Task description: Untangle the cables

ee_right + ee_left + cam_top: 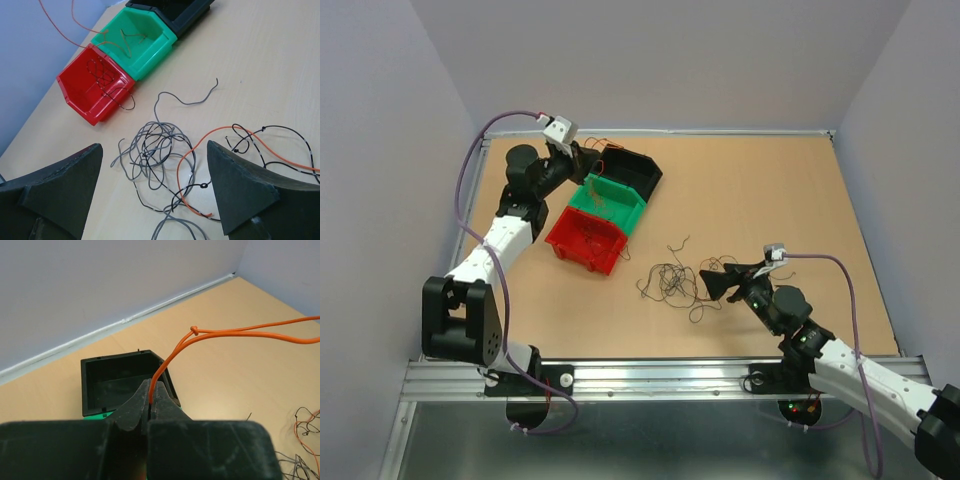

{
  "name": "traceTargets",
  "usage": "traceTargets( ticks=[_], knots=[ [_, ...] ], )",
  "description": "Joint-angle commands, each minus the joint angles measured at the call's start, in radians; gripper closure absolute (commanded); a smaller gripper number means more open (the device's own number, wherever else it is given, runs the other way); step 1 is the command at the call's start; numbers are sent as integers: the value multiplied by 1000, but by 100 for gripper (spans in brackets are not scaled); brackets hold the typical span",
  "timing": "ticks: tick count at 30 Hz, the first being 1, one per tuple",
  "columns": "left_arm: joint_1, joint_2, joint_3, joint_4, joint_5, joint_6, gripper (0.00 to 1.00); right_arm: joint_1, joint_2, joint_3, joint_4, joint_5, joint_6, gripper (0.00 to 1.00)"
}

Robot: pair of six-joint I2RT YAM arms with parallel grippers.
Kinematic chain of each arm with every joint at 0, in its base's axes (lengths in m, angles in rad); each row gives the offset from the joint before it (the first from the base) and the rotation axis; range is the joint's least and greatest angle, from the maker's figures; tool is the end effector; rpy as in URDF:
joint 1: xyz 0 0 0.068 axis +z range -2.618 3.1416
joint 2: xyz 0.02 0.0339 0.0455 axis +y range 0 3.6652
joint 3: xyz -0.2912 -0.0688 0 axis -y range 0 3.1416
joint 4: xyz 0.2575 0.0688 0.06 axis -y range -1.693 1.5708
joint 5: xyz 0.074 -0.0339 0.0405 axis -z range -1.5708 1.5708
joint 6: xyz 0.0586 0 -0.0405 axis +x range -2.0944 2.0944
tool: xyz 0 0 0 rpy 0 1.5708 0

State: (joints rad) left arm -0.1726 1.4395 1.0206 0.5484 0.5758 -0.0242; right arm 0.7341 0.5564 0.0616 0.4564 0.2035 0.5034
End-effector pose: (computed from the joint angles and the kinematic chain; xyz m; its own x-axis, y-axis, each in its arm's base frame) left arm 0.3528 -0.0939 0.3682 0.1108 -0.0399 -0.9930 0.6789 0.7328 0.0463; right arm 0.1261 0.0978 0.1928 -0.2691 0.3935 -0.8790 -0.4296 0.7678 0.4753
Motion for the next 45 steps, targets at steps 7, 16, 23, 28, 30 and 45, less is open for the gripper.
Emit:
traceTargets(
  ticks=[7,16,23,28,30,45],
  knots=[
    [-2,-71,1,67,-80,128,100,1,-6,-51,65,-30,30,11],
    [-60,94,140,-414,45,727,99,1,-18,-74,59,-46,30,12],
    [-94,418,484,-1007,-259,1089,100,1,-38,-78,61,-72,32,12],
    [-119,535,503,-987,-424,1080,99,1,-39,-80,59,-76,35,13],
    [-133,550,492,-979,-459,1074,83,1,-38,-83,59,-72,34,13],
    [-154,-85,156,-553,-294,880,1,2,-15,-83,59,-78,37,13]
  ],
)
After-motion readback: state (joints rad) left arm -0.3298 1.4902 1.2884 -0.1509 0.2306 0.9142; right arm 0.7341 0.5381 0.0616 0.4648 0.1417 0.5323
